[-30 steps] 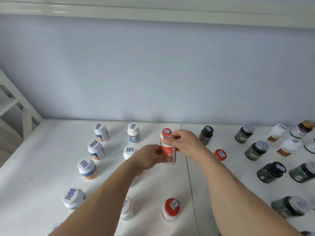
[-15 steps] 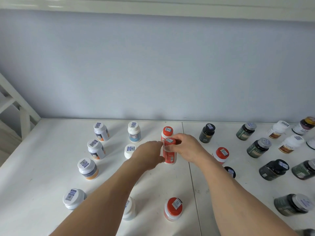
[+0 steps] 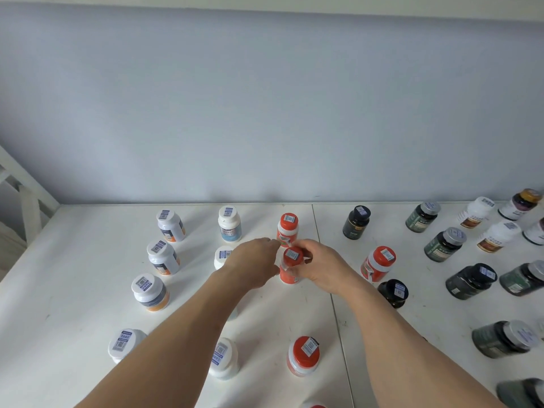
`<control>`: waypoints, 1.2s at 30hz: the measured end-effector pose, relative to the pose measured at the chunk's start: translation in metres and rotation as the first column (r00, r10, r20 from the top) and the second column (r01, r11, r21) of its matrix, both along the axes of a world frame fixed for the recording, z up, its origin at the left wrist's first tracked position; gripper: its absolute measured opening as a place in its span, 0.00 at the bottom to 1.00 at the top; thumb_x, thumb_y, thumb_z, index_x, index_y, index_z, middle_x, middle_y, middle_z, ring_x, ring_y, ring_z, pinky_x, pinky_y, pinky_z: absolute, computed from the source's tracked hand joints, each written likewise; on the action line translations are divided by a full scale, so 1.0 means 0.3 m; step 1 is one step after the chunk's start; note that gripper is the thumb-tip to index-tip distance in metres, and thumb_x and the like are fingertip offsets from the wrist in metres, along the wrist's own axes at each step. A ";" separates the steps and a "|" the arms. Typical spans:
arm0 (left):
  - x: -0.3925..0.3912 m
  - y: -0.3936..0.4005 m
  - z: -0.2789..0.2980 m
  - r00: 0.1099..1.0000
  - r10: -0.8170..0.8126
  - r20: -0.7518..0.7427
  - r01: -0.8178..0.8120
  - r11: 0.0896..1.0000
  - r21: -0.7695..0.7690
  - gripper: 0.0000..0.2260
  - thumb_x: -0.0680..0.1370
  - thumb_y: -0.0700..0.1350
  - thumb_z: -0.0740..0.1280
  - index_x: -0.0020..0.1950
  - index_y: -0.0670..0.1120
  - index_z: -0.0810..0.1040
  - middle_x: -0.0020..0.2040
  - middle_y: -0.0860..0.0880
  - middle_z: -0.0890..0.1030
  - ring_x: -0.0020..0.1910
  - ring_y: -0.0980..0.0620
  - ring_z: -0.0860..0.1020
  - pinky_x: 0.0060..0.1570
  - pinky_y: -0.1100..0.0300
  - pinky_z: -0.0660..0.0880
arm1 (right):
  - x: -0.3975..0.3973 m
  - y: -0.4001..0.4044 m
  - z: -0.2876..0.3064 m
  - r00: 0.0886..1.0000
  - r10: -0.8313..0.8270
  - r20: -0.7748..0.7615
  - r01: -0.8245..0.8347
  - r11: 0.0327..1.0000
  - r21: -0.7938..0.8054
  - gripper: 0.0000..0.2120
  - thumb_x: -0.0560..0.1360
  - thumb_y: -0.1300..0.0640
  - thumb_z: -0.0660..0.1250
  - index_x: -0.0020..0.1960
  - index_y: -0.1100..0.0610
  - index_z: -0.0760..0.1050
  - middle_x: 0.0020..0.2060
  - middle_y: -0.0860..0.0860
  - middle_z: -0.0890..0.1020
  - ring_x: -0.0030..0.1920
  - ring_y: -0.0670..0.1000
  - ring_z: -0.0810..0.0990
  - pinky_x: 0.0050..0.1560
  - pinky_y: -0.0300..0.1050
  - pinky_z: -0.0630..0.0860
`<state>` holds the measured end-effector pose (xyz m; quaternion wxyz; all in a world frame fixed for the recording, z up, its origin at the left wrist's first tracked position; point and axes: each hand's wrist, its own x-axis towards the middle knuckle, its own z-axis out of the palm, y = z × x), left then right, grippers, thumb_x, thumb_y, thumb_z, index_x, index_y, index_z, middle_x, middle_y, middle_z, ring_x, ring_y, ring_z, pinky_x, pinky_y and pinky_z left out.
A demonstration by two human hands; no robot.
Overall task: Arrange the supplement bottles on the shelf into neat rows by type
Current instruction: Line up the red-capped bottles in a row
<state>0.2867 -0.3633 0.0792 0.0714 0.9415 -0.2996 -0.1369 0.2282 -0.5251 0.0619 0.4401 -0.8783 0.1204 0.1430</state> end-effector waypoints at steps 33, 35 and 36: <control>0.216 -0.043 0.043 0.707 0.019 -0.707 -0.523 0.687 -0.505 0.16 0.68 0.52 0.77 0.54 0.52 0.83 0.51 0.51 0.85 0.57 0.49 0.80 0.63 0.53 0.74 | 0.330 -0.093 0.234 0.981 -0.058 0.183 0.060 0.998 -0.007 0.19 0.72 0.41 0.71 0.54 0.54 0.81 0.48 0.47 0.83 0.50 0.47 0.80 0.53 0.45 0.75; 0.221 -0.047 0.046 0.672 -0.014 -0.741 -0.542 0.673 -0.503 0.18 0.70 0.49 0.77 0.58 0.49 0.82 0.53 0.50 0.84 0.57 0.50 0.80 0.62 0.55 0.75 | 0.329 -0.098 0.236 0.982 -0.074 0.176 0.077 0.997 -0.012 0.20 0.72 0.39 0.71 0.54 0.53 0.82 0.48 0.47 0.83 0.49 0.46 0.80 0.52 0.45 0.76; 0.222 -0.047 0.047 0.662 -0.022 -0.749 -0.545 0.672 -0.501 0.18 0.70 0.49 0.77 0.59 0.48 0.81 0.54 0.50 0.84 0.57 0.51 0.80 0.61 0.57 0.75 | 0.328 -0.099 0.237 0.982 -0.079 0.169 0.081 0.997 -0.009 0.20 0.72 0.39 0.71 0.53 0.54 0.82 0.47 0.47 0.83 0.49 0.46 0.80 0.52 0.45 0.76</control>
